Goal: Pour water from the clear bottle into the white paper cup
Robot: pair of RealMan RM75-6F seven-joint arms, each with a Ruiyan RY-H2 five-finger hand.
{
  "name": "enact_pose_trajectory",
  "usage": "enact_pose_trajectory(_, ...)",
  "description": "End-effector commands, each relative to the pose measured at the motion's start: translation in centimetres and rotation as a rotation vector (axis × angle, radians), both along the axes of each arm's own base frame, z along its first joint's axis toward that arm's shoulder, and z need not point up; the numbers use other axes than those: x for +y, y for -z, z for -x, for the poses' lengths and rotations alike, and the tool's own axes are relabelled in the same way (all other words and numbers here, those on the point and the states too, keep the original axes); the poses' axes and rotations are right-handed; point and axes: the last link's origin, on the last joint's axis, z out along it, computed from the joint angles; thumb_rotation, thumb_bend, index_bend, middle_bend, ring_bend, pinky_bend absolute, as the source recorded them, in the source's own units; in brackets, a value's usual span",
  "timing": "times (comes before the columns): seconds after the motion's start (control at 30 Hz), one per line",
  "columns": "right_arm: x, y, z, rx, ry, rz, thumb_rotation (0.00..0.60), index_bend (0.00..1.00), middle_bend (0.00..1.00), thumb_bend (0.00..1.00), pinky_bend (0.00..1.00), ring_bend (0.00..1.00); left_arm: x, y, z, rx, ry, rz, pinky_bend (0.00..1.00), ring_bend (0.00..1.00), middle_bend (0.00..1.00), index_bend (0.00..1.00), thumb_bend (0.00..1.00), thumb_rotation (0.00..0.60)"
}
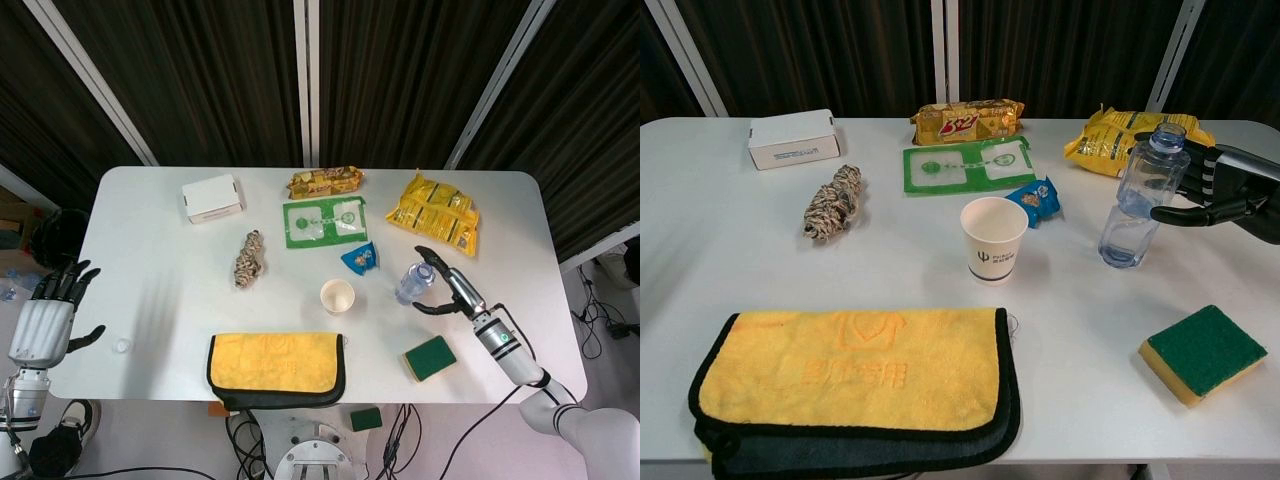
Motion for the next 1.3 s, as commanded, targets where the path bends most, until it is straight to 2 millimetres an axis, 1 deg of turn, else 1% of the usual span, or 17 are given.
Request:
enact_pose_trajectory(0.03, -0.1, 0.0, 0.0, -0.005, 0.004, -0.002, 0.6, 0.0, 0.0, 0.18, 0.0, 0.0, 0.0, 0.0, 0.0, 0.002, -0.002, -0.001, 0.18, 0.06, 0.12, 0.16, 0.1, 0.6)
enact_pose_trajectory(0.53, -0.3, 0.4, -0.3, -0.009, -0.001, -0.024, 0.6, 0.0, 0.0, 0.18, 0.0, 0.0, -0.1, 0.0, 0.0, 0.005, -0.012, 0.009, 0.18, 0.06, 0.12, 0.16, 0.1, 0.6)
enact_pose_trajectory(0.87, -0.6, 0.7, -0.9, -0.014, -0.013, -0.019, 0.6, 0.0, 0.0, 0.18, 0.0, 0.0, -0.1, 0.0, 0.1, 0.005, -0.016, 0.013, 0.18, 0.06, 0.12, 0.16, 0.1, 0.6)
enact_pose_trajectory(1.2, -0.9, 1.3, -1.4, -0.004, -0.01, -0.027, 0.6, 0.0, 0.0, 0.18, 0.0, 0.0, -0.1, 0.0, 0.1, 0.005, -0.019, 0.015, 0.18, 0.06, 0.12, 0.16, 0.1, 0.6)
enact_pose_trajectory(1.3, -1.0, 1.5, -1.5, -0.001, -0.005, -0.027, 0.6, 0.0, 0.02, 0.18, 0.0, 0.0, -0.1, 0.0, 0.2, 0.004, -0.02, 0.015, 0.18, 0.06, 0.12, 0.16, 0.1, 0.6)
